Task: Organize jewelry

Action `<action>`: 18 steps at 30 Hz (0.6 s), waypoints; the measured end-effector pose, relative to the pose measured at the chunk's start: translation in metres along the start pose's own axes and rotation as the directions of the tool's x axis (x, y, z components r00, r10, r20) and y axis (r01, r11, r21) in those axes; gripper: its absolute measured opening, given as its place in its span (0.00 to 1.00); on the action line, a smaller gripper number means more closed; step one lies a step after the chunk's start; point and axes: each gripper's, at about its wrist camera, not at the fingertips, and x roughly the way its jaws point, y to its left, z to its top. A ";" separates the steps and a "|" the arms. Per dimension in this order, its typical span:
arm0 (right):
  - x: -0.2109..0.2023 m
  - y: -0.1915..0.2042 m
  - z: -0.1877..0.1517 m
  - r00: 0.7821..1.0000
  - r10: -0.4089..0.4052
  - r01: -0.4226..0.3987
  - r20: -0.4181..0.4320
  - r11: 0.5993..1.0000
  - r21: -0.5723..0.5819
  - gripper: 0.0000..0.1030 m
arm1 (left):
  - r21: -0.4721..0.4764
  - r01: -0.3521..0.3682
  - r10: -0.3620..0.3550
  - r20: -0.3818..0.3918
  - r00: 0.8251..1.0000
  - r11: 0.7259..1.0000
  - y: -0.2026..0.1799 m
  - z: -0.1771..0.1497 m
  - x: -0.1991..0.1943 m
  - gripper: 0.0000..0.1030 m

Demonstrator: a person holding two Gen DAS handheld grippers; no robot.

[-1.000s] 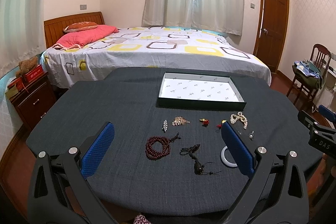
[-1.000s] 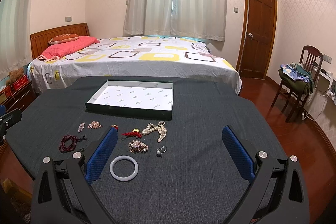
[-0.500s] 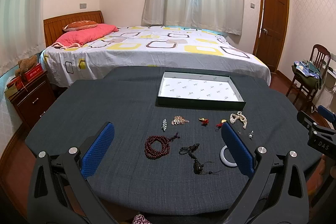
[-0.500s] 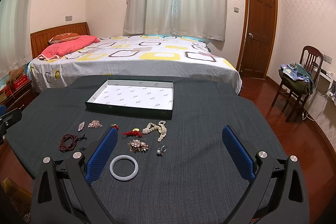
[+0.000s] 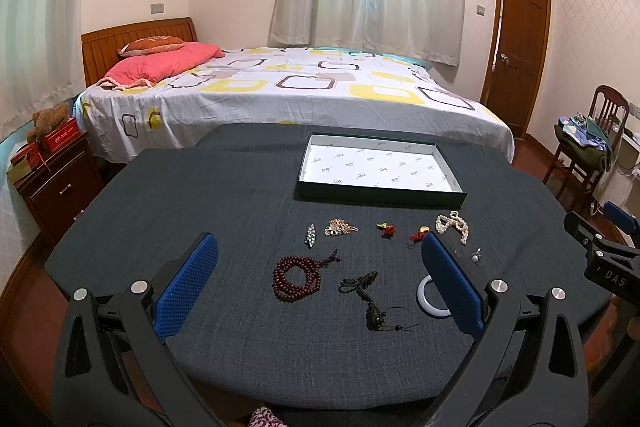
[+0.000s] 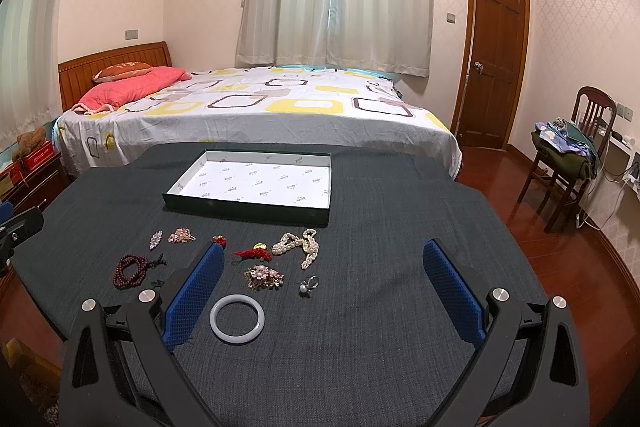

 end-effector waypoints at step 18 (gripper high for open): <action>0.007 0.008 -0.010 1.000 0.005 -0.005 -0.006 1.000 -0.001 0.94 | -0.003 0.004 -0.004 -0.007 1.000 1.000 -0.001 -0.005 0.001 0.96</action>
